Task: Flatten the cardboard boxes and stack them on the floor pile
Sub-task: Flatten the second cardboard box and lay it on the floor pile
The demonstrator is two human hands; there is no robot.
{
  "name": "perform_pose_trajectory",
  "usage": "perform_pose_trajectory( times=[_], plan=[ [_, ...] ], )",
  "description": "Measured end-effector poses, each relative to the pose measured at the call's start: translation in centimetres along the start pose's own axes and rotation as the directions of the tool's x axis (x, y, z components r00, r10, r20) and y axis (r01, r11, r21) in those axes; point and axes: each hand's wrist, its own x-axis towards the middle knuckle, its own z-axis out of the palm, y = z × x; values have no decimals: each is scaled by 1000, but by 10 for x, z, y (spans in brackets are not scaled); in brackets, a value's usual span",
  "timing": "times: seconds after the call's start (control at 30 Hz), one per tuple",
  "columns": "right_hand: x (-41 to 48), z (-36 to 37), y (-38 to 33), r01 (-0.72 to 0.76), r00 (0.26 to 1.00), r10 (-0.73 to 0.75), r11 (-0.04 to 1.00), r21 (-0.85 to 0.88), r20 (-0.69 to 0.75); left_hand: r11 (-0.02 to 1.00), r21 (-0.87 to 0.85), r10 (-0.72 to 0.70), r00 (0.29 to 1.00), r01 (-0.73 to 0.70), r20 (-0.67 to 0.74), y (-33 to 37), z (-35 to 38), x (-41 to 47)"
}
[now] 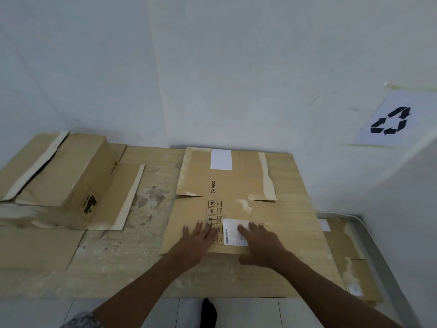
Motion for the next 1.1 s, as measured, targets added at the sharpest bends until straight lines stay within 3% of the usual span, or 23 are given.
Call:
perform_pose_trajectory(
  times=[0.1, 0.17, 0.23, 0.4, 0.53, 0.77, 0.97, 1.1],
  plan=[
    [-17, -7, 4, -6, 995, 11, 999, 47, -100, 998, -63, -22, 1000, 20, -21, -7, -24, -7],
    [-27, -11, 5, -6, 996, 9, 999, 38, -92, 996, -83, -21, 1000, 19, -15, -7, -35, -15],
    [-34, -16, 3, -7, 998, 9, 1000, 29, -67, 997, -78, -12, 1000, 12, -4, 0, -37, -23],
    [-45, -35, 0, 32, 996, -34, 999, -34, -82, 989, -42, -146, 989, 145, -21, 18, -46, -38],
    [-67, -46, 22, 79, 980, -88, 995, -56, -177, 988, -4, -153, 987, 153, -49, 36, -72, -37],
    [-124, -69, 117, 149, 907, -107, 986, 75, -407, 989, -25, -145, 987, 144, -70, 104, -135, 0],
    [-172, -115, 236, 216, 891, -149, 970, 112, -429, 995, 4, -94, 989, 95, -117, 193, -204, 46],
    [-200, -131, 305, 202, 933, -156, 973, 111, -324, 998, -28, -63, 992, 61, -108, 256, -234, 80]
  ],
)
